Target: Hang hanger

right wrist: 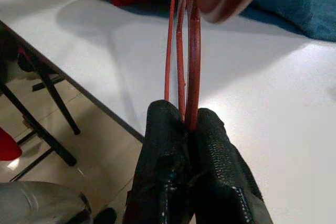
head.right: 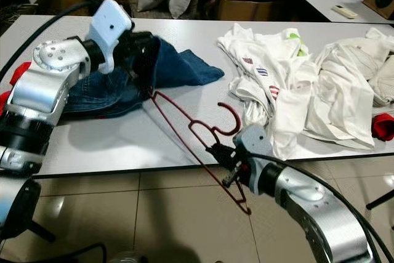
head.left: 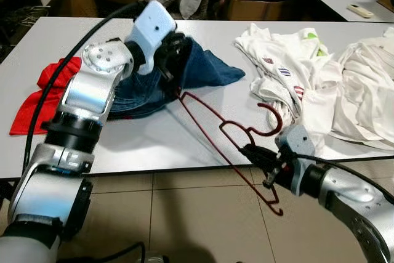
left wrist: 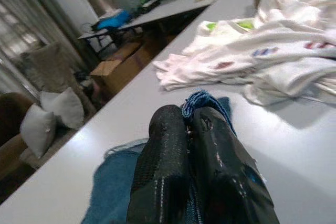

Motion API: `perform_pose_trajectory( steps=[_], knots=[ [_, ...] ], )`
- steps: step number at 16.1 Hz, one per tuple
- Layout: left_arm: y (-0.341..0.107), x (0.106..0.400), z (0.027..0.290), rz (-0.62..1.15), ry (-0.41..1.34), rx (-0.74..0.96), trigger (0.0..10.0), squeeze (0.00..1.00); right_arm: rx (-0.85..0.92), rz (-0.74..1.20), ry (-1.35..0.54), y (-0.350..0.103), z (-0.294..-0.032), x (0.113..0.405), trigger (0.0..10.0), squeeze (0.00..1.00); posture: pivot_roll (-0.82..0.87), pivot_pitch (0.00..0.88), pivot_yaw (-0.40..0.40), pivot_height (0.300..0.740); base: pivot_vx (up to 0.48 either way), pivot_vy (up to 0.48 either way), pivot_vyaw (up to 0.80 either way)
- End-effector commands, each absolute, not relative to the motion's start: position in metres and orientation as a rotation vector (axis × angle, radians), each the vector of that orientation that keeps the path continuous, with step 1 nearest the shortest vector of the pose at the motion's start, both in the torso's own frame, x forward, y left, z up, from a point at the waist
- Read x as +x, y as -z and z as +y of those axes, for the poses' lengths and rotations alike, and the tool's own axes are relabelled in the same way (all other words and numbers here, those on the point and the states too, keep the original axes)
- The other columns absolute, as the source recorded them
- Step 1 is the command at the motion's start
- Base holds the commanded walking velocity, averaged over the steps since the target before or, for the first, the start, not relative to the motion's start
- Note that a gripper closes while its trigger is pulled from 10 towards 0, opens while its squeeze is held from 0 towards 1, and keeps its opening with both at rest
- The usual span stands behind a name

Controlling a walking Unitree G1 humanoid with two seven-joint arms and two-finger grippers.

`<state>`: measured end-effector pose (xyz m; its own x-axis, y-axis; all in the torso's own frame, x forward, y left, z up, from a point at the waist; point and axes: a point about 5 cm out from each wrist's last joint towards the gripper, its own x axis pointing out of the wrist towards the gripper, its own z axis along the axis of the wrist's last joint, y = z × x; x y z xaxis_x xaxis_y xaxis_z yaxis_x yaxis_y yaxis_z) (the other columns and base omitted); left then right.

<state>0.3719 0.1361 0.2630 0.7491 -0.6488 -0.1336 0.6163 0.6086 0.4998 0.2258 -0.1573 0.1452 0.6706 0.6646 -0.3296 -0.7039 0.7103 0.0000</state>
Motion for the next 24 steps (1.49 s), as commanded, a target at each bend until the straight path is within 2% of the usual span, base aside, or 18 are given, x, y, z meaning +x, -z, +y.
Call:
perform_pose_trajectory(
  steps=[1, 9, 12, 14, 16, 19, 24],
  knots=[
    [-0.265, 0.367, 0.128, -0.072, 0.771, 0.572, 0.0, 0.0, -0.131, 0.296, -0.747, -0.149, -0.161, 0.23, 10.0, 0.0, 0.03, 0.0, -0.037, 0.74, 0.0, 0.0, 0.0],
    [-0.258, 0.366, 0.117, -0.067, 0.757, 0.578, 0.0, 0.0, -0.035, 0.258, -0.797, -0.155, -0.144, 0.231, 10.0, 0.0, 0.02, 0.0, -0.035, 0.74, 0.0, 0.0, 0.0],
    [-0.26, 0.363, 0.112, -0.068, 0.789, 0.573, 0.0, 0.0, 0.01, 0.352, -0.692, -0.139, -0.14, 0.241, 10.0, 0.0, 0.02, 0.0, -0.035, 0.74, 0.0, 0.0, 0.0],
    [-0.259, 0.36, 0.114, -0.048, 0.813, 0.587, 0.0, 0.0, 0.026, 0.428, -0.55, -0.126, -0.151, 0.249, 10.0, 0.0, 0.03, 0.0, -0.035, 0.74, 0.0, 0.0, 0.0],
    [-0.243, 0.36, 0.128, 0.043, 0.805, 0.672, 0.0, 0.0, -0.018, 0.394, -0.389, -0.129, -0.175, 0.262, 10.0, 0.0, 0.03, 0.0, -0.031, 0.74, 0.0, 0.0, 0.0],
    [-0.234, 0.366, 0.144, 0.086, 0.721, 0.749, 0.0, 0.0, -0.025, 0.284, -0.308, -0.15, -0.189, 0.274, 10.0, 0.0, 0.02, 0.0, -0.028, 0.74, 0.0, 0.0, 0.0],
    [-0.314, 0.375, 0.177, -0.083, 0.565, 0.706, 0.0, 0.0, -0.054, 0.027, -0.336, -0.214, -0.199, 0.281, 10.0, 0.0, 0.02, 0.0, -0.024, 0.74, 0.0, 0.0, 0.0]
  ],
)
